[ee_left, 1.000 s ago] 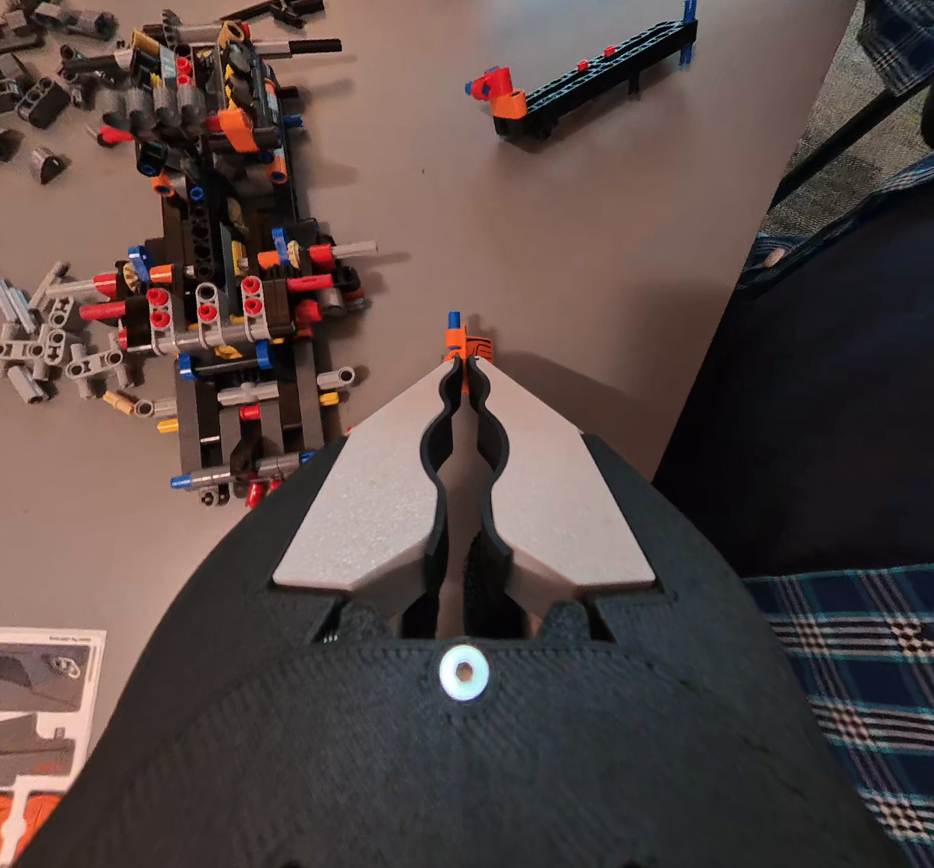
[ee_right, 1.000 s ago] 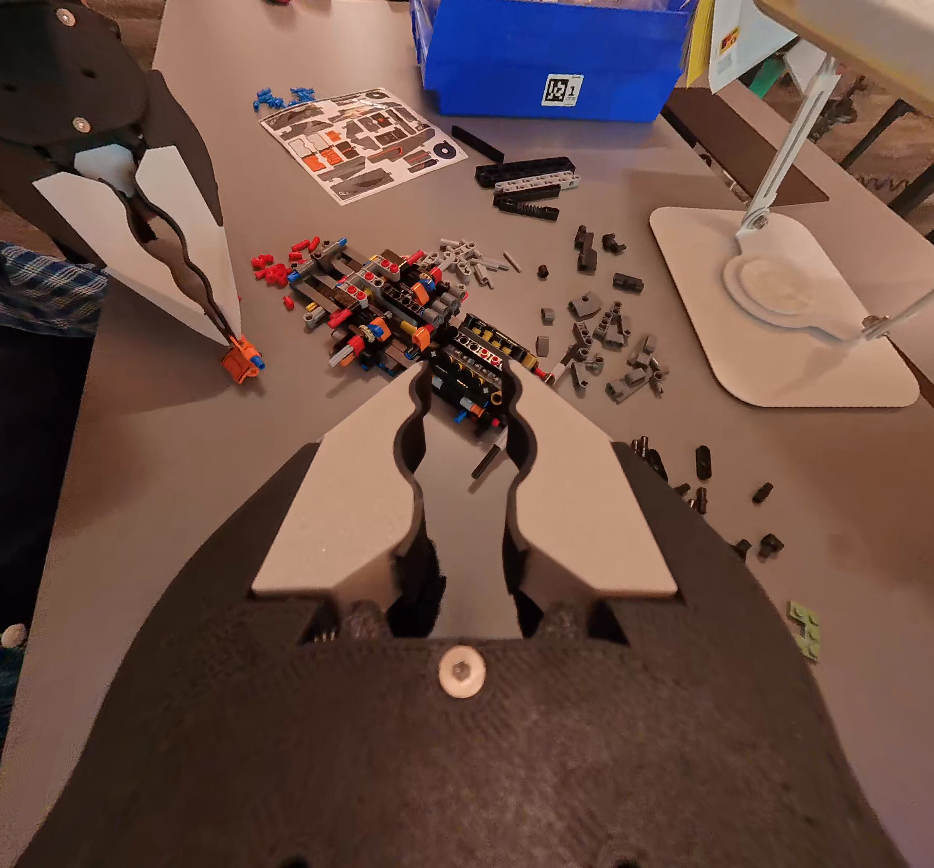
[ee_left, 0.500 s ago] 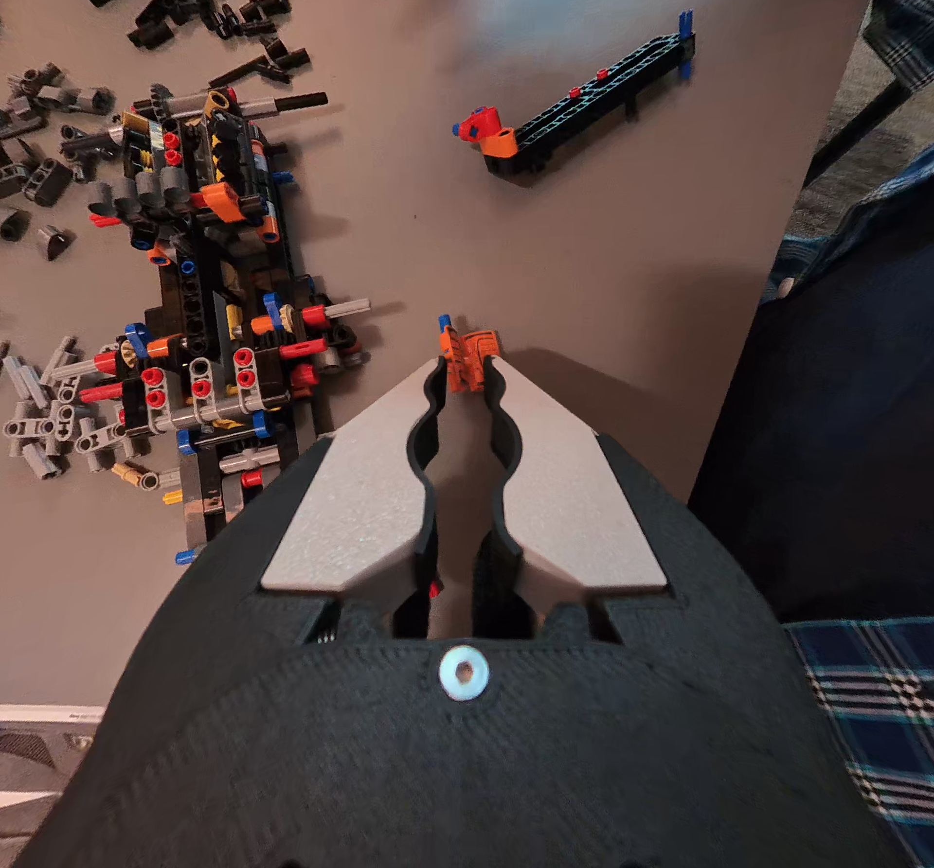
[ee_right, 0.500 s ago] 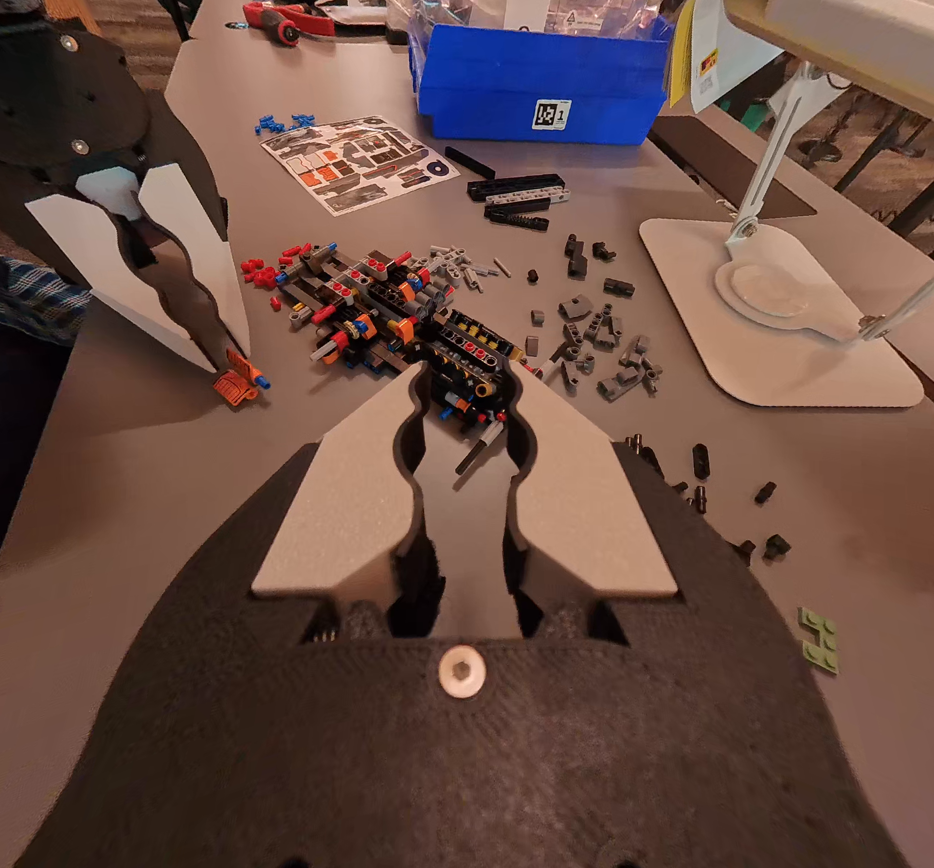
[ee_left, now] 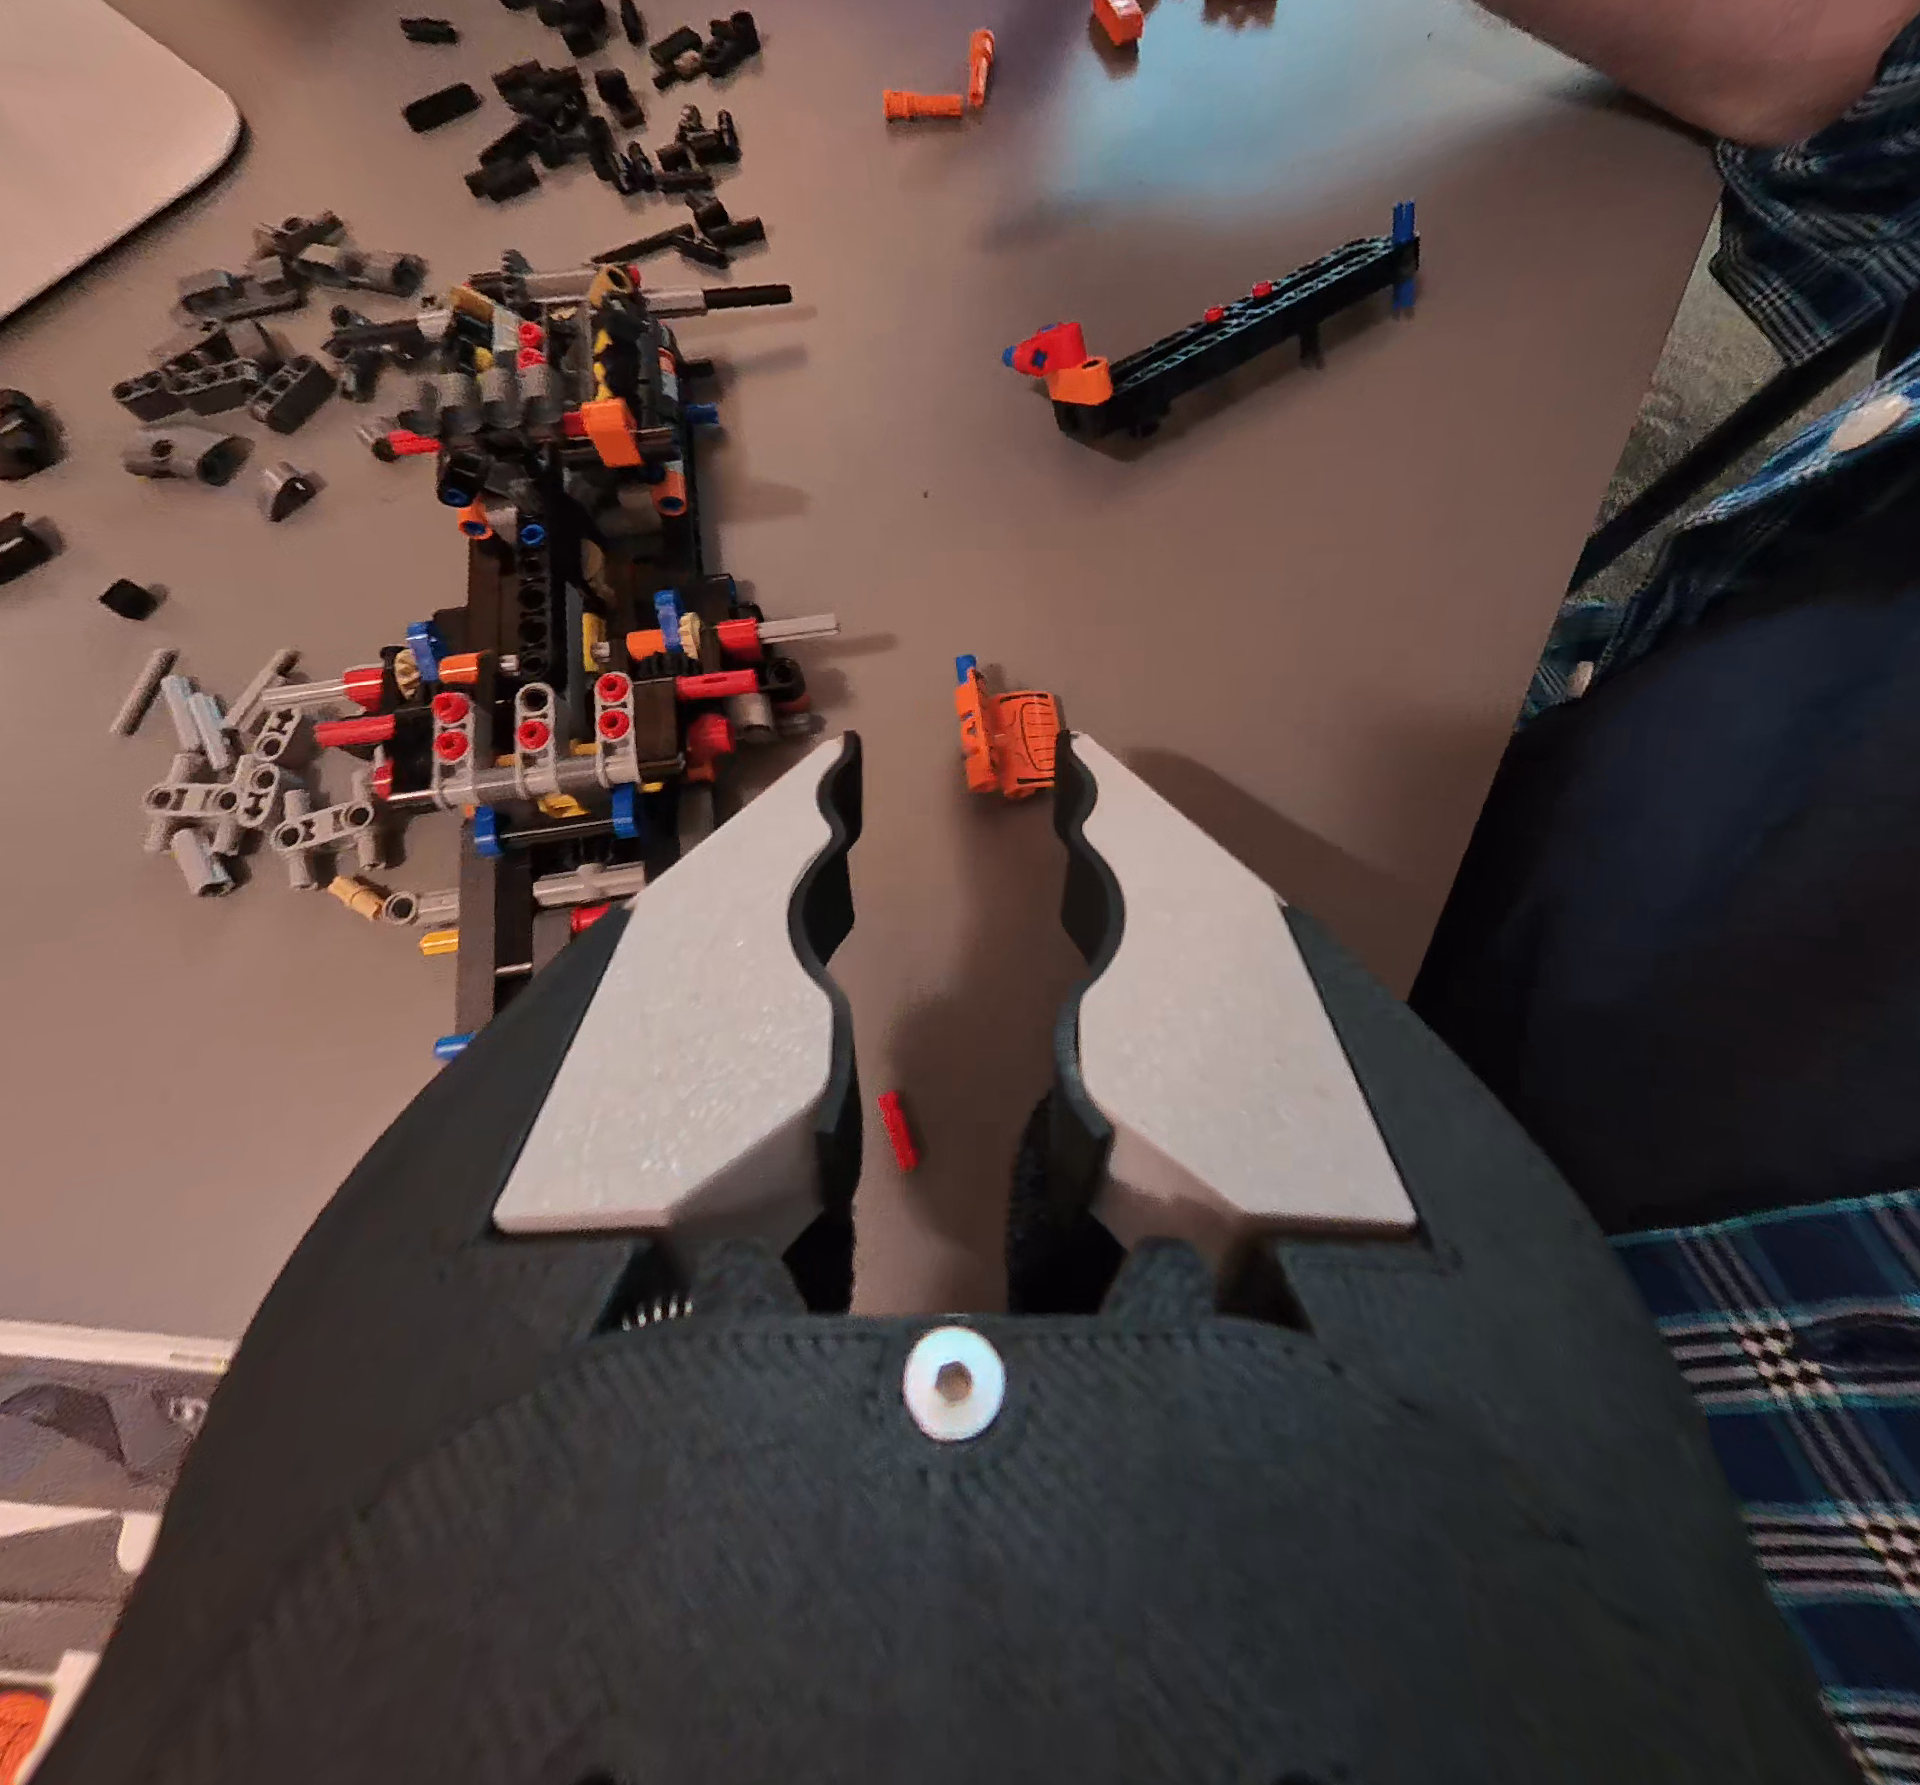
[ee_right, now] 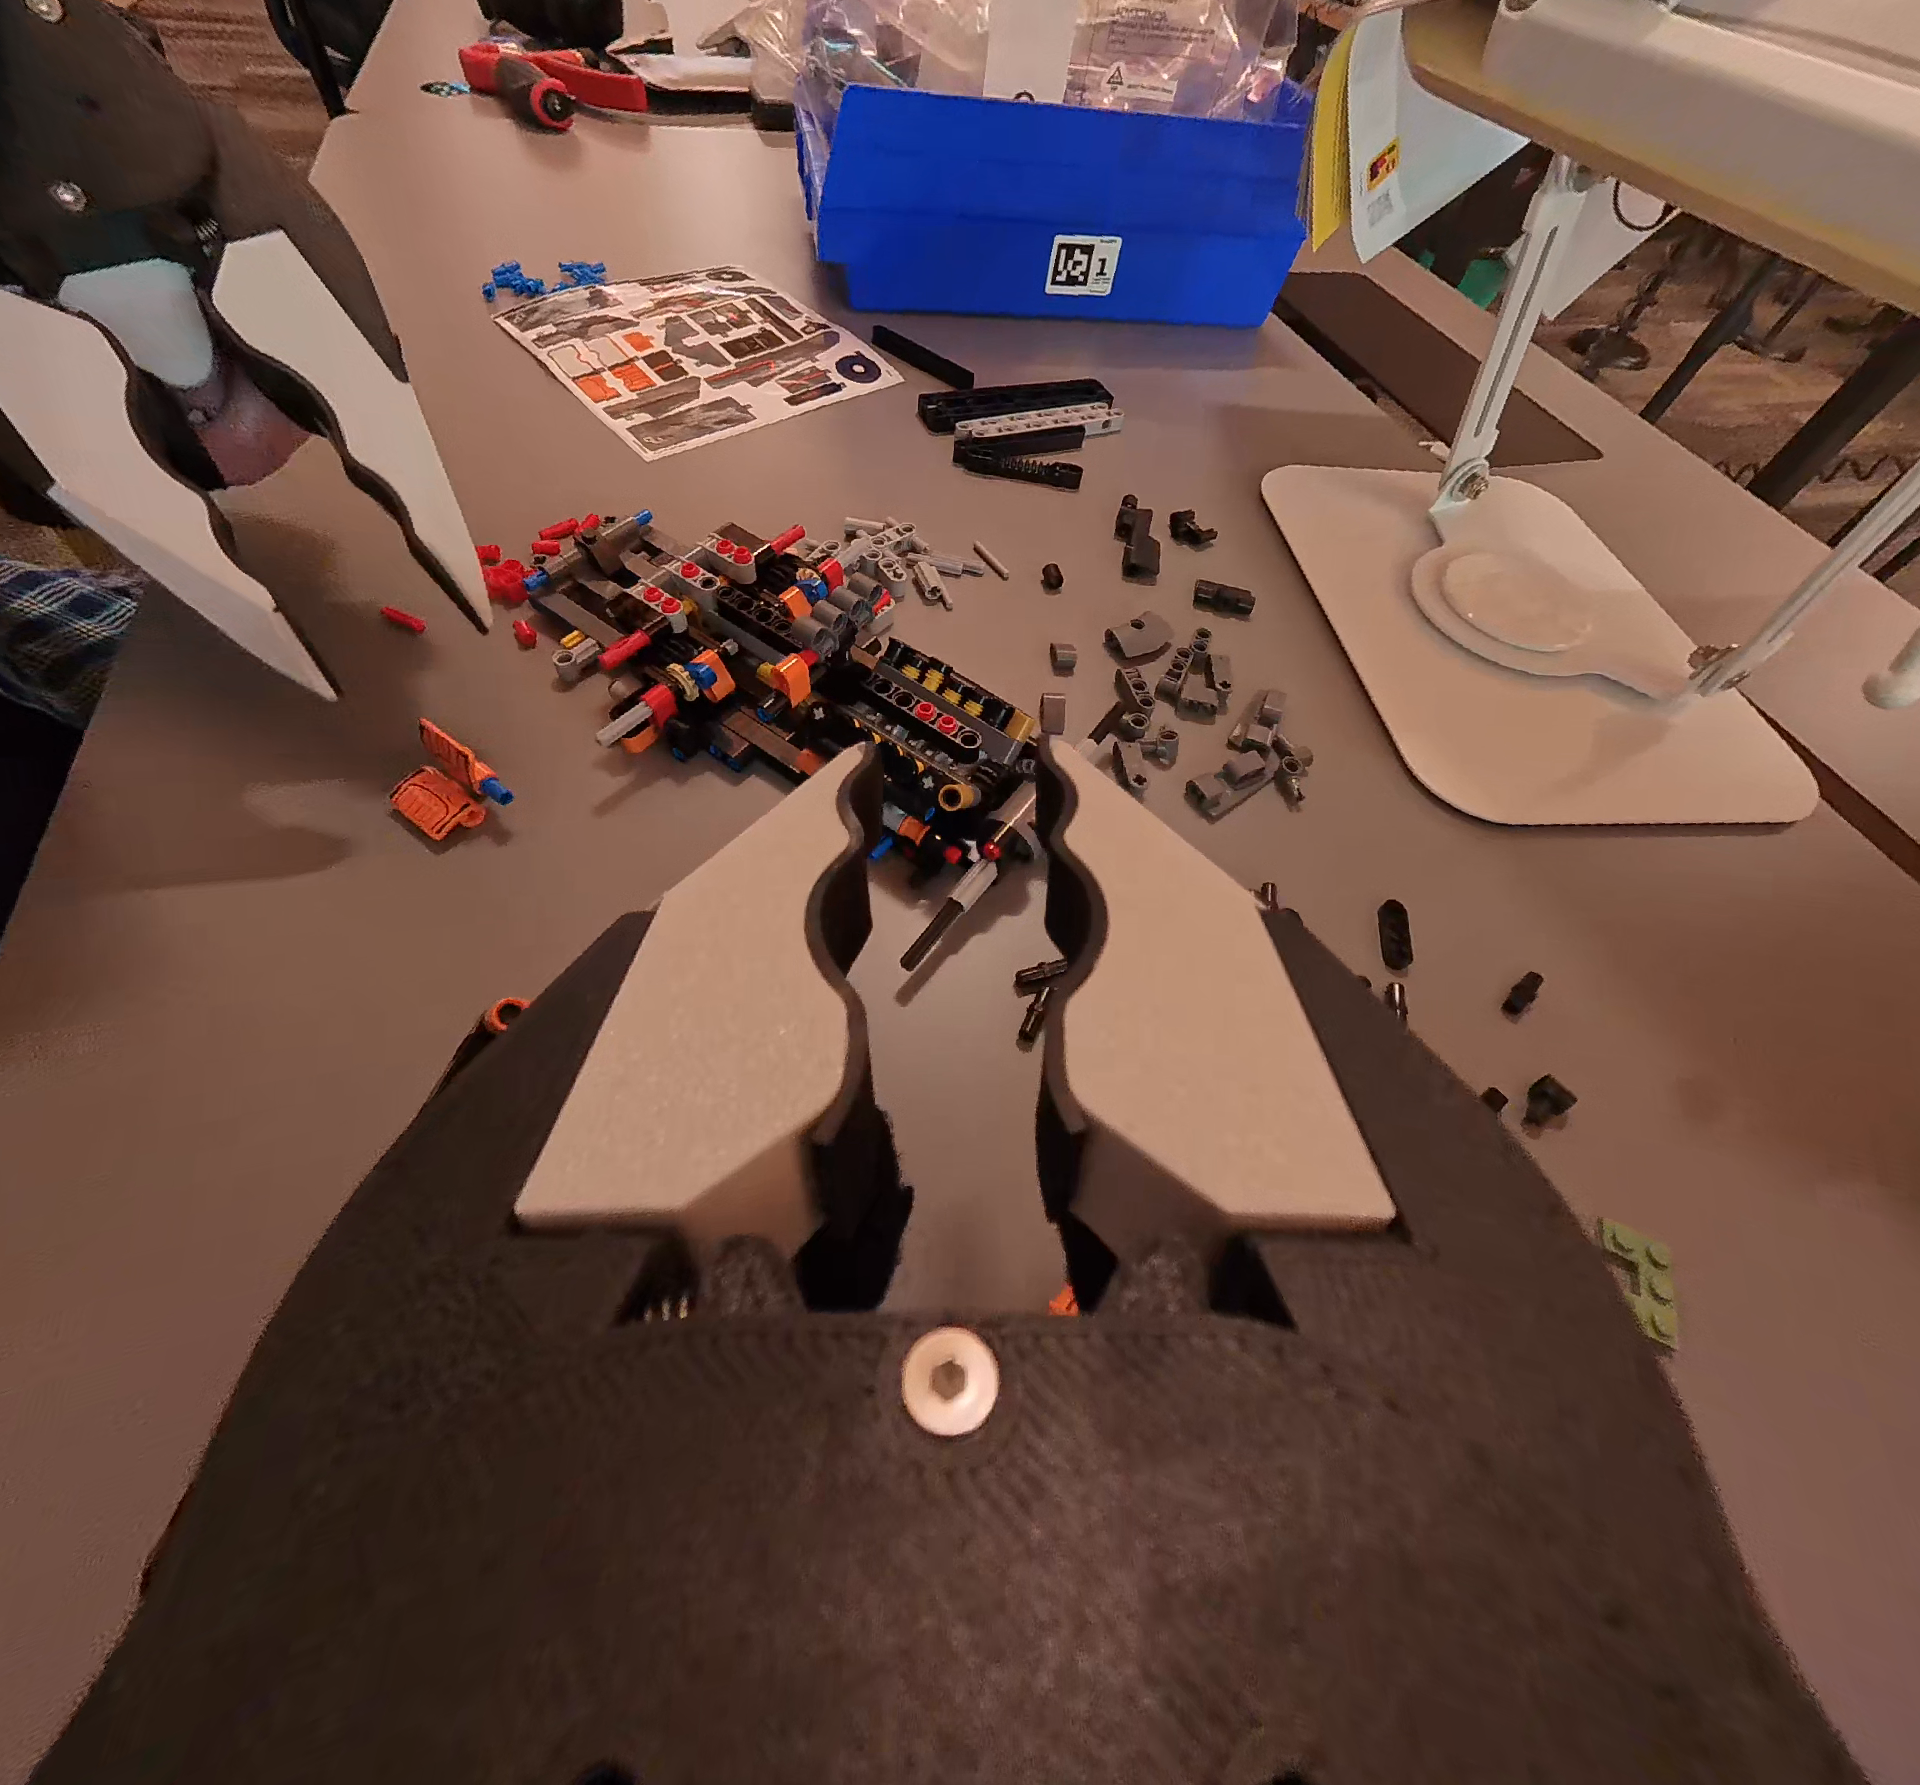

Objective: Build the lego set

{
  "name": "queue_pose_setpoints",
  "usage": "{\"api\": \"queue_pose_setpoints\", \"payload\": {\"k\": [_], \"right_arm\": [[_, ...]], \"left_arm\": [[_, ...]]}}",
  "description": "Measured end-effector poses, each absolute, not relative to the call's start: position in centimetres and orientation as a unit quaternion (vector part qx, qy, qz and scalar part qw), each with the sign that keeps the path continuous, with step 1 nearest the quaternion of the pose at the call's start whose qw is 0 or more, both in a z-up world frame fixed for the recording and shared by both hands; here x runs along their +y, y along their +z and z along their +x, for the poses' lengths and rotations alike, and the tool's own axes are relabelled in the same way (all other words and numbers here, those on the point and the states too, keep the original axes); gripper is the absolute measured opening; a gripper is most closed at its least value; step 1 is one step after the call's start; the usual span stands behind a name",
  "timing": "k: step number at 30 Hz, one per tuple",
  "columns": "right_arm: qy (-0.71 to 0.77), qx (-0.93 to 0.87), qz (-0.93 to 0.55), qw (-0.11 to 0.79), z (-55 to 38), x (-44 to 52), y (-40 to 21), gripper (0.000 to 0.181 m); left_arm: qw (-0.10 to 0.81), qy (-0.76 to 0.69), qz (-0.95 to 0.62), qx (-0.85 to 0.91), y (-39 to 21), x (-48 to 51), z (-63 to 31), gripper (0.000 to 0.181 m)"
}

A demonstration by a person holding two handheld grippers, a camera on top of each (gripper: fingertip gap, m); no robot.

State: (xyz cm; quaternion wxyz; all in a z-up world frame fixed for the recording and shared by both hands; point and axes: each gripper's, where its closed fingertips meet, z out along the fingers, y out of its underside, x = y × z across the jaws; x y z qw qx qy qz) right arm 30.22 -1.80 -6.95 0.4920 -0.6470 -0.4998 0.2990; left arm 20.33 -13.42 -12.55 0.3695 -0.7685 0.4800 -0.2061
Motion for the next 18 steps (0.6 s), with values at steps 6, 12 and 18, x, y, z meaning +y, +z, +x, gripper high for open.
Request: {"api": "queue_pose_setpoints", "payload": {"k": [6,12,18], "right_arm": [[0.295,-0.498,-0.646,0.498,30.4,-1.7,-6.9,0.028],[0.291,-0.498,-0.635,0.514,30.5,-1.8,-6.2,0.027],[0.286,-0.503,-0.624,0.526,30.3,-2.2,-5.4,0.027]], "left_arm": [[0.399,-0.205,-0.769,0.455,-11.1,-13.0,19.1,0.040],[0.434,-0.195,-0.774,0.419,-9.1,-12.3,17.0,0.045],[0.469,-0.165,-0.791,0.356,-6.8,-11.4,12.2,0.056]]}}
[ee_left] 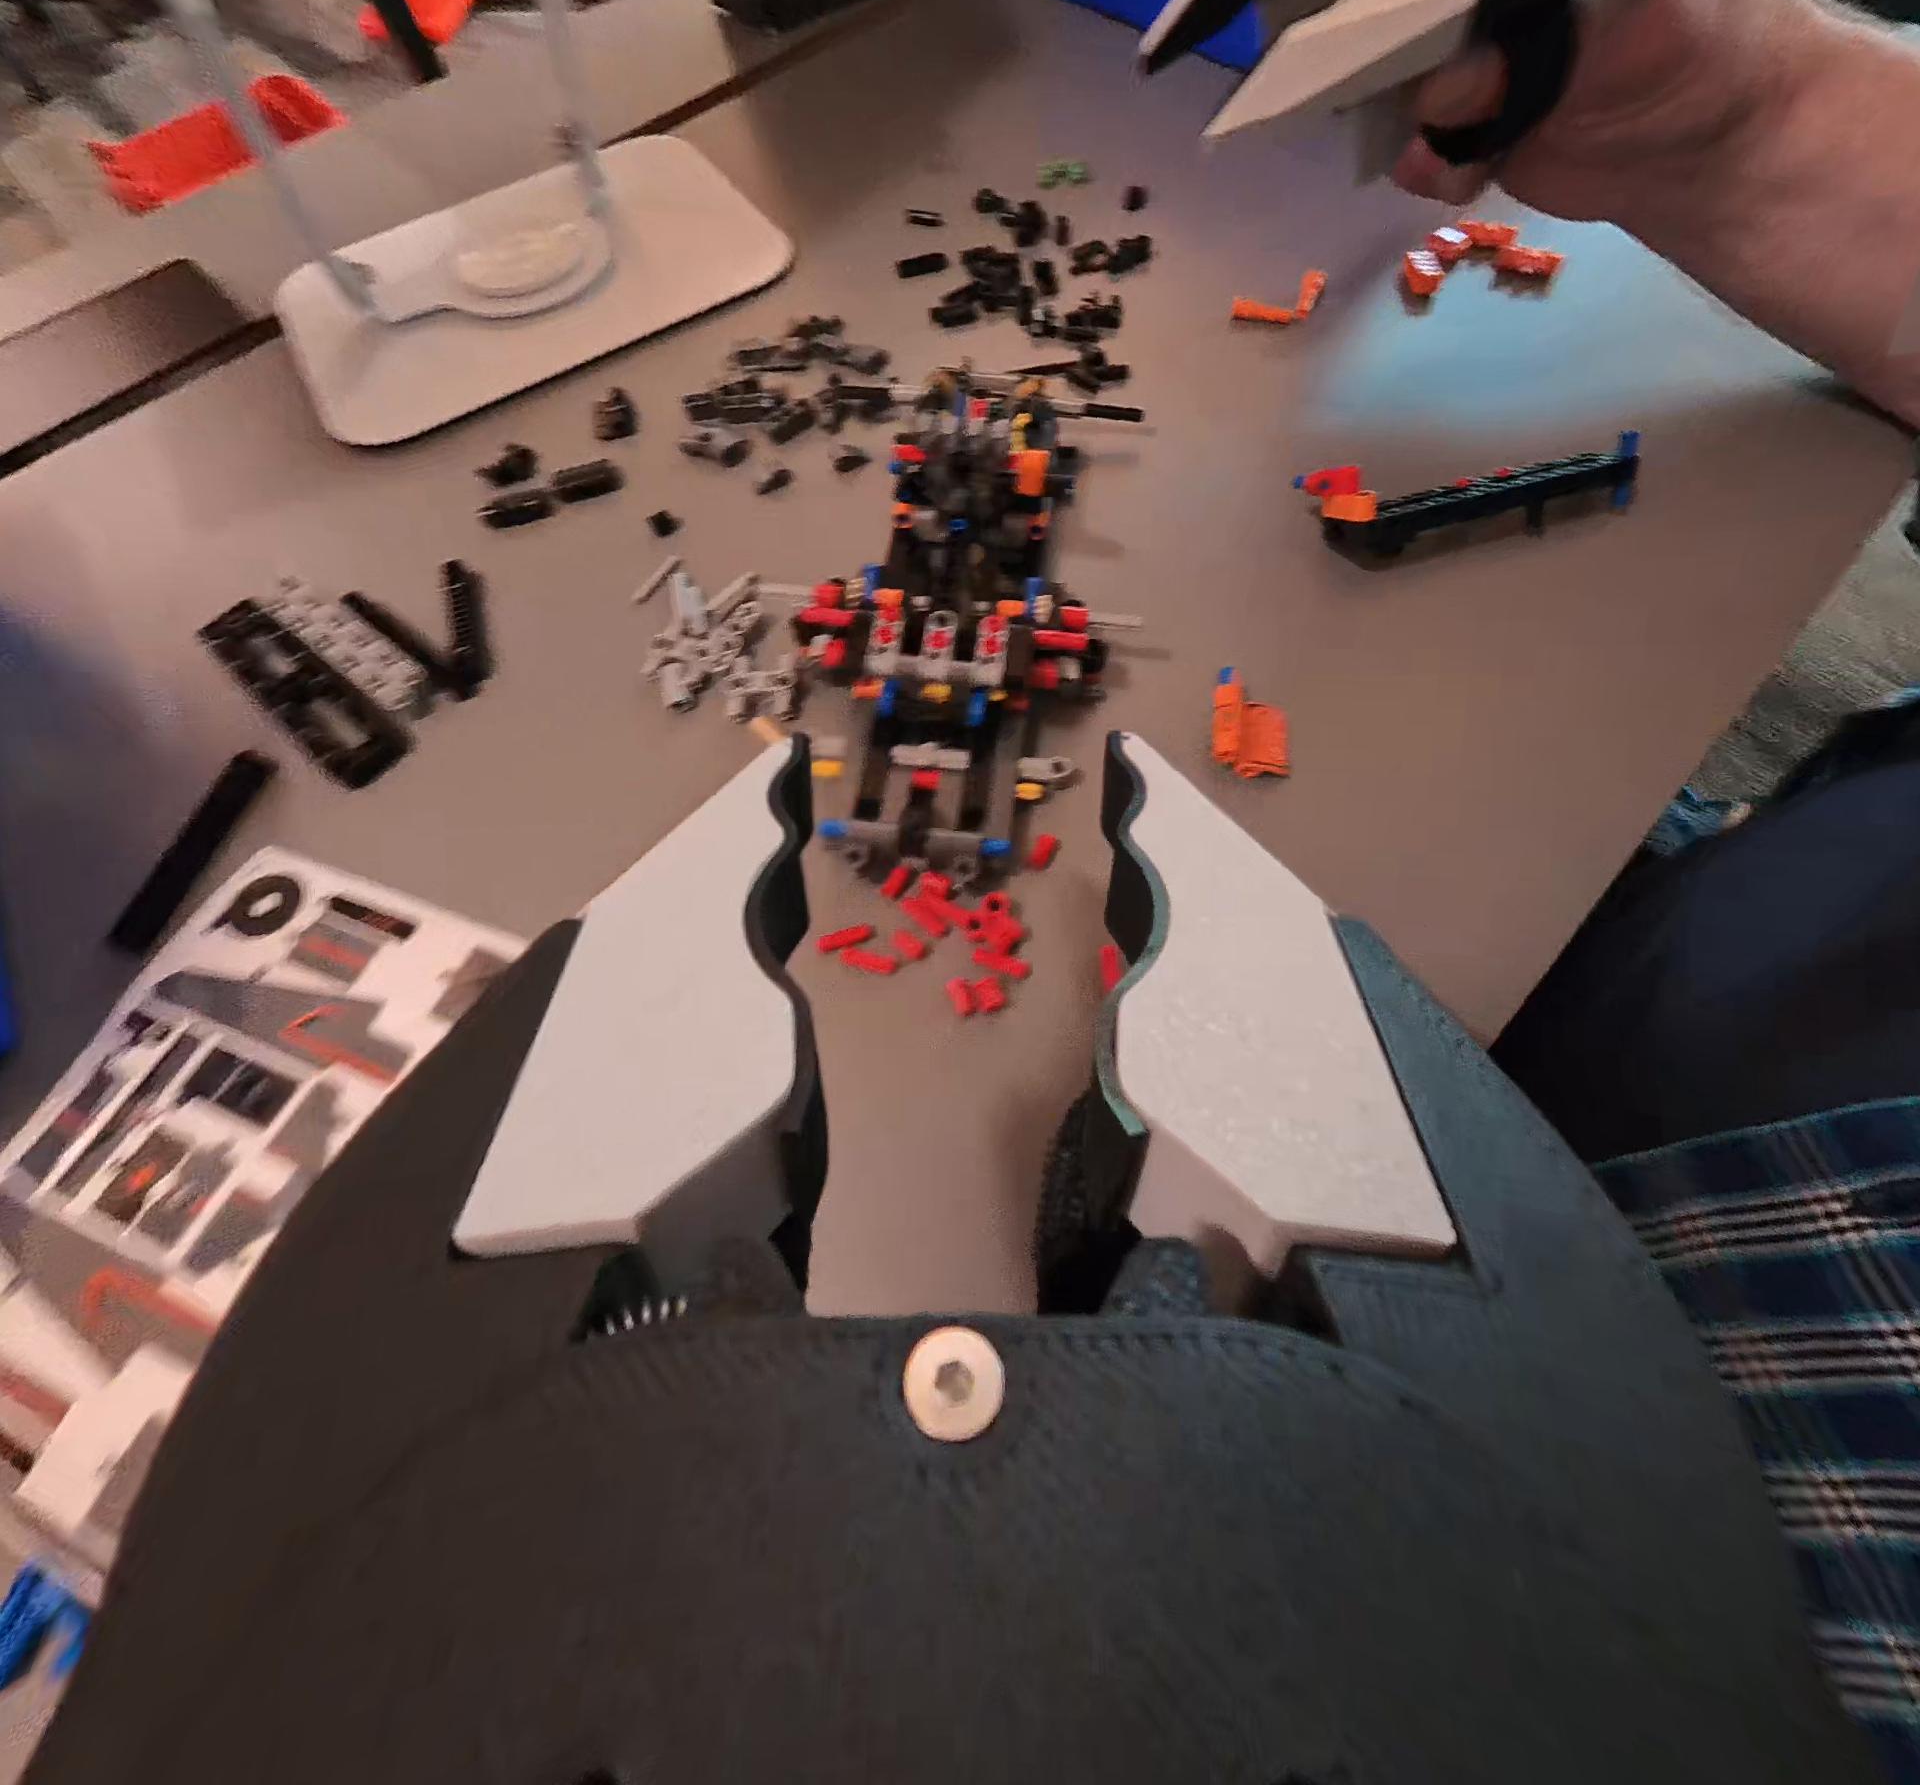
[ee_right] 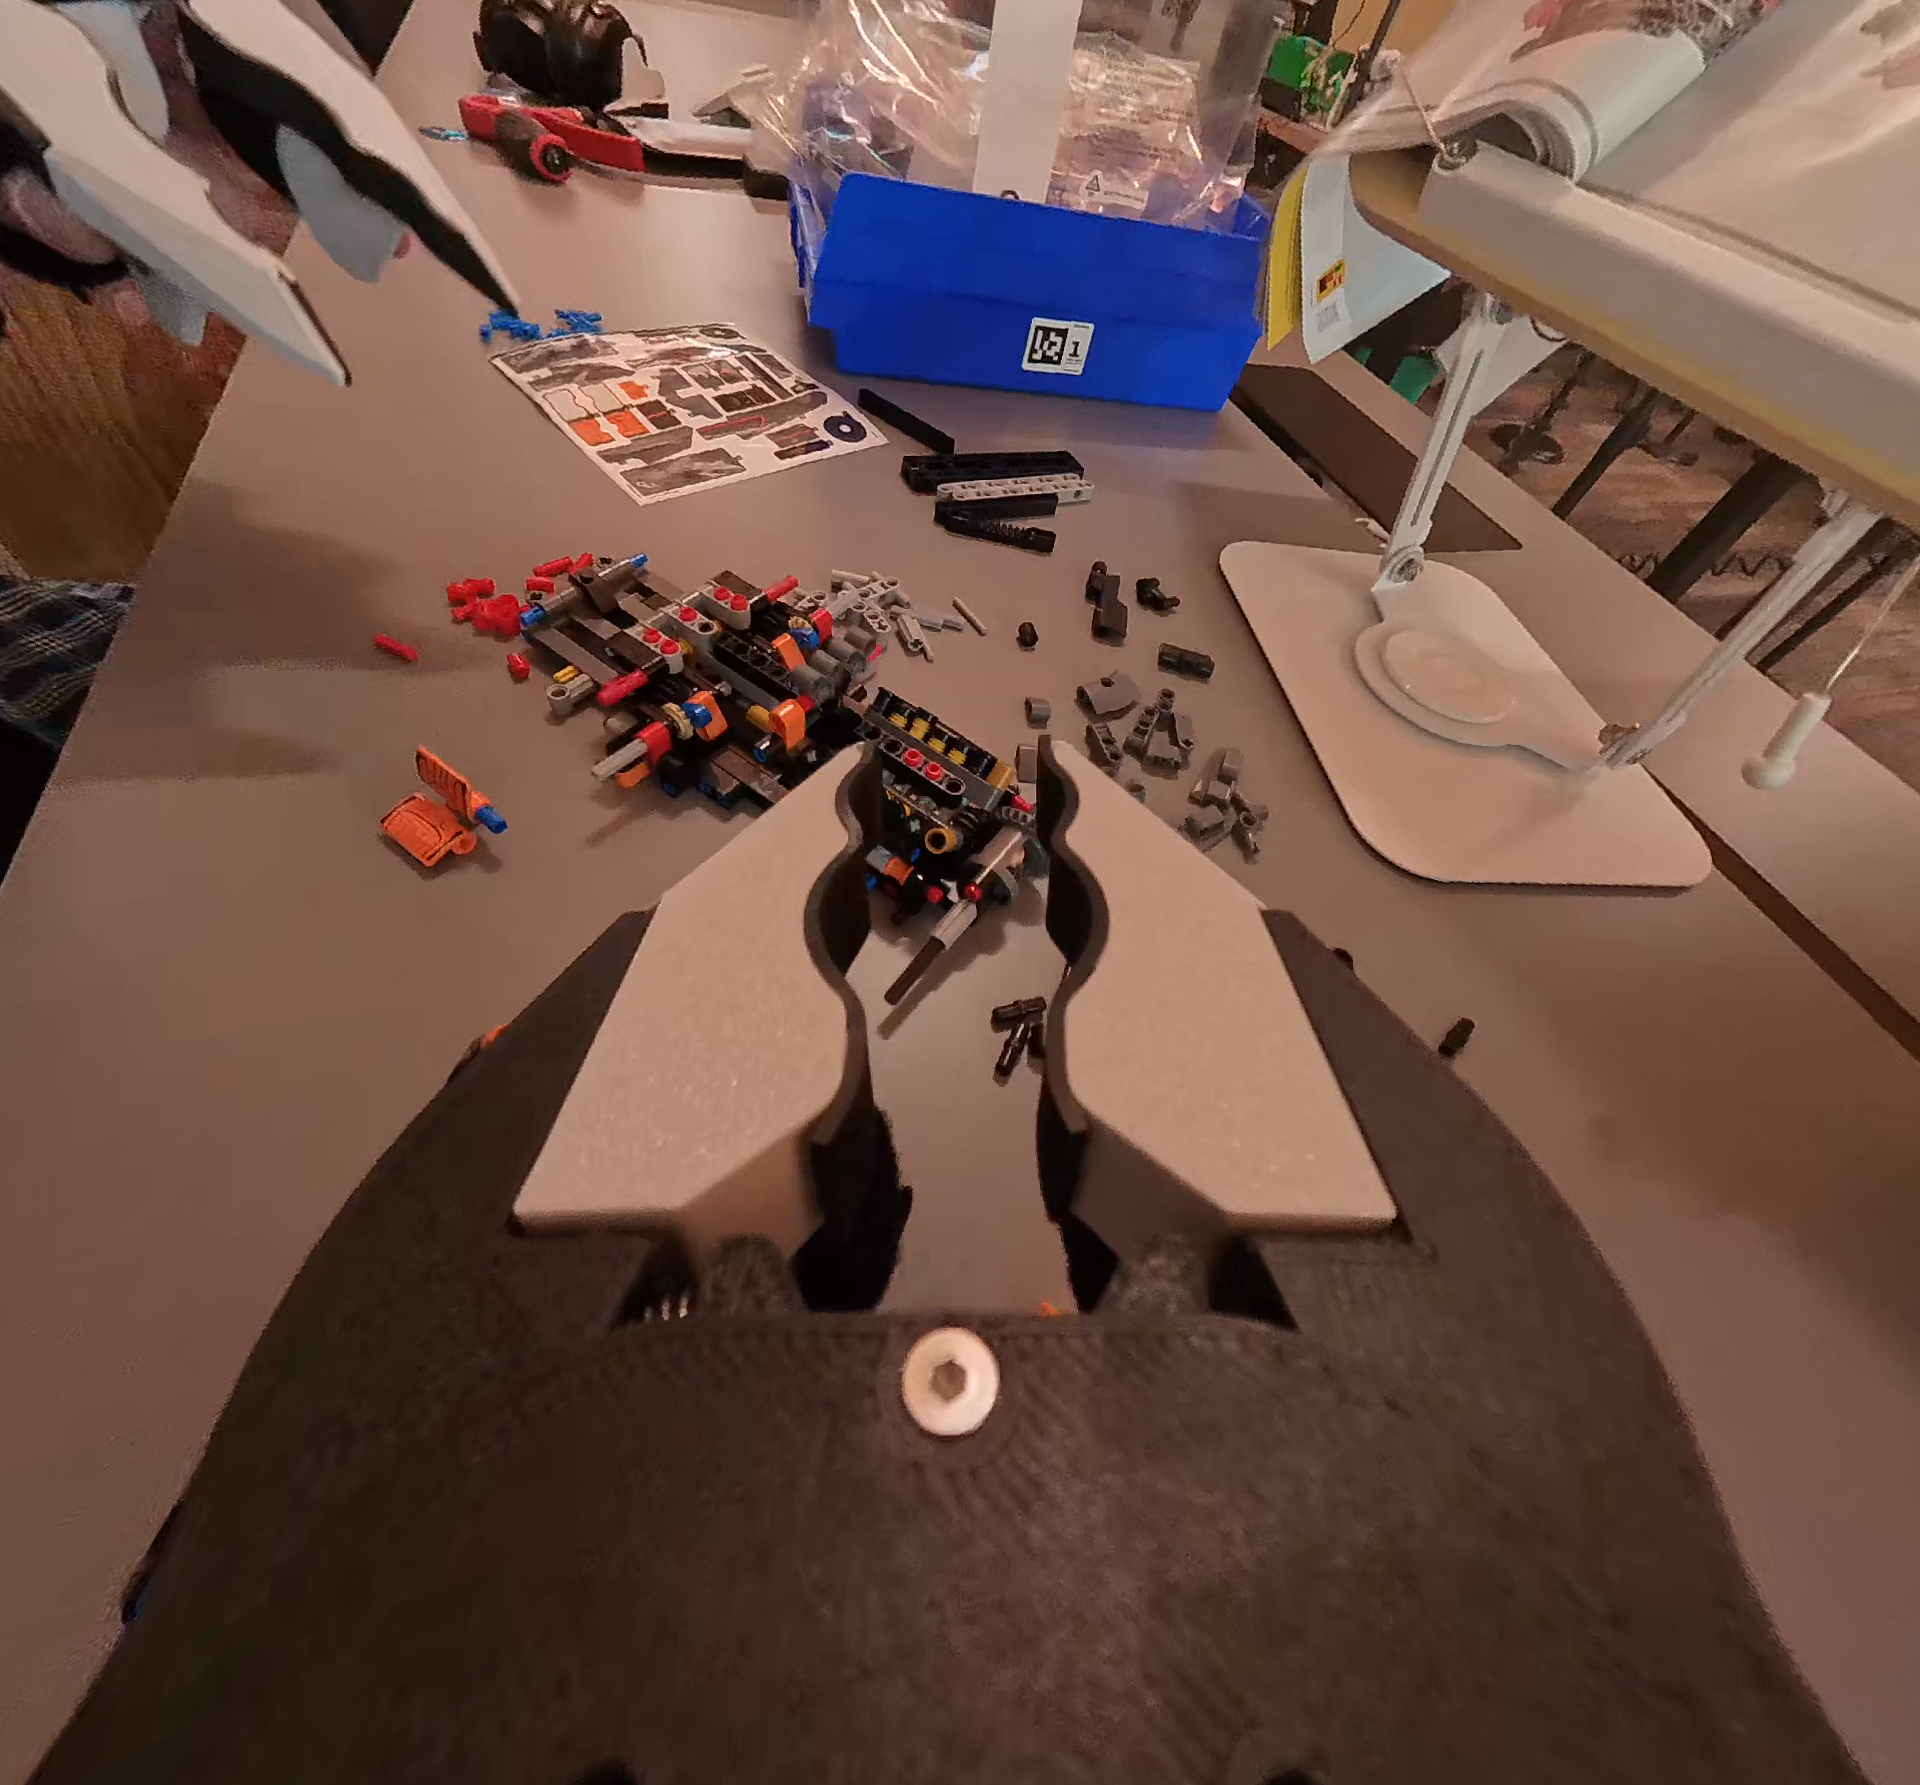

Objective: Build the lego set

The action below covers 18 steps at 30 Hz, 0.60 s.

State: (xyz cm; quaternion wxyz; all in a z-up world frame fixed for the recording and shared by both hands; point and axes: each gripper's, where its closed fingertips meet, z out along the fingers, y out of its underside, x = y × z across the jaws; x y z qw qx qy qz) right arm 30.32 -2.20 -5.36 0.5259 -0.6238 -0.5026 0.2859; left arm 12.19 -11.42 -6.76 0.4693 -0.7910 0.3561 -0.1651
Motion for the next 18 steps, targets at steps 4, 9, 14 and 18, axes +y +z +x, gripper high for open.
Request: {"api": "queue_pose_setpoints", "payload": {"k": [4,9,14,18], "right_arm": [[0.280,-0.518,-0.612,0.528,29.3,-3.0,-4.0,0.028],[0.258,-0.562,-0.605,0.501,27.1,-4.1,-2.8,0.032],[0.228,-0.607,-0.576,0.499,24.2,-4.9,-0.5,0.033],[0.208,-0.628,-0.560,0.498,22.2,-5.4,0.5,0.035]], "left_arm": [[0.486,-0.138,-0.807,0.305,-5.5,-11.1,7.6,0.069],[0.503,-0.120,-0.819,0.249,-4.5,-11.1,2.6,0.085],[0.517,-0.108,-0.826,0.197,-4.3,-10.6,-1.3,0.099],[0.513,-0.117,-0.829,0.188,-5.0,-10.3,-2.3,0.107]]}}
